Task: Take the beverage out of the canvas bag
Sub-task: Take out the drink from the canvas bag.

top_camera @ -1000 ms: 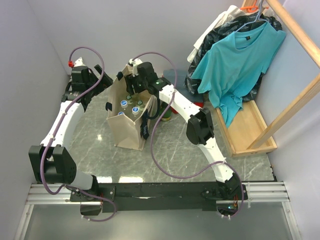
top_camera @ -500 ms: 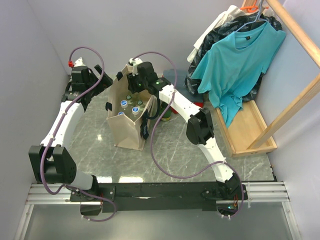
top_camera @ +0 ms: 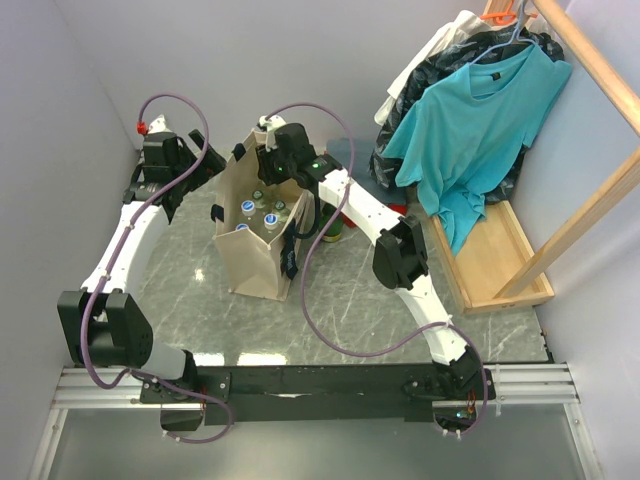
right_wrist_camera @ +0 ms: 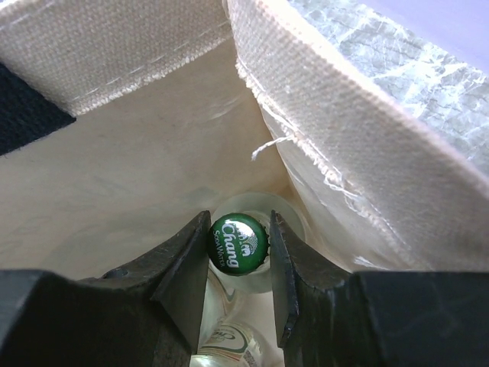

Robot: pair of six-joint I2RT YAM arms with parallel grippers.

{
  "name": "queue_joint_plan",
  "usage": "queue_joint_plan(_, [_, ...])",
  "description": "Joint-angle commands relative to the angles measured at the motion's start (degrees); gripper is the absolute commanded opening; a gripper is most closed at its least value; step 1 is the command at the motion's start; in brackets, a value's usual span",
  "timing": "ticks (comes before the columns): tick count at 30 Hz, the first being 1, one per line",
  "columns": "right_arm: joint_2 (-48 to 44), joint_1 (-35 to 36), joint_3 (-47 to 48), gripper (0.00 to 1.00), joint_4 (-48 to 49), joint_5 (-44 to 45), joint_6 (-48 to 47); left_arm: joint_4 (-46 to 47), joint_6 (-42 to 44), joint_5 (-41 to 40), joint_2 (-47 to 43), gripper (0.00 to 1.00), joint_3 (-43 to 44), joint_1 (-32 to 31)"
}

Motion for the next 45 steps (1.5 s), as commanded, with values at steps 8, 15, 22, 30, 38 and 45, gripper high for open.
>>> queue_joint_plan(8, [-3.0, -0.2, -1.4, 0.0, 5.3, 2.6, -1.4, 0.5, 0.4, 0.0, 0.0, 0.96, 1.0, -0.3])
queue_joint_plan(15, [-5.9, -0.1, -2.9, 0.0, 6.8, 3.6, -2.3, 0.4, 0.3, -0.1, -0.1, 0.96, 0.9, -0.3])
queue_joint_plan(22, [-6.8, -0.1, -3.7, 0.0, 6.8, 4.4, -2.3, 0.2, 0.4, -0.2, -0.1, 0.96, 1.2, -0.3])
queue_joint_plan(30, [-9.0, 0.4, -4.9, 0.0, 7.1, 5.2, -2.6, 0.4, 0.3, -0.2, -0.3, 0.96, 0.8, -0.3])
queue_joint_plan(38, [-11.5, 0.6, -5.6, 0.0, 8.3, 6.1, -3.4, 0.6, 0.3, -0.1, -0.7, 0.96, 0.7, -0.3])
queue_joint_plan(45, [-14.4, 1.0, -6.7, 0.0, 8.7, 6.8, -4.2, 0.6, 0.2, 0.0, -0.7, 0.96, 0.6, -0.3])
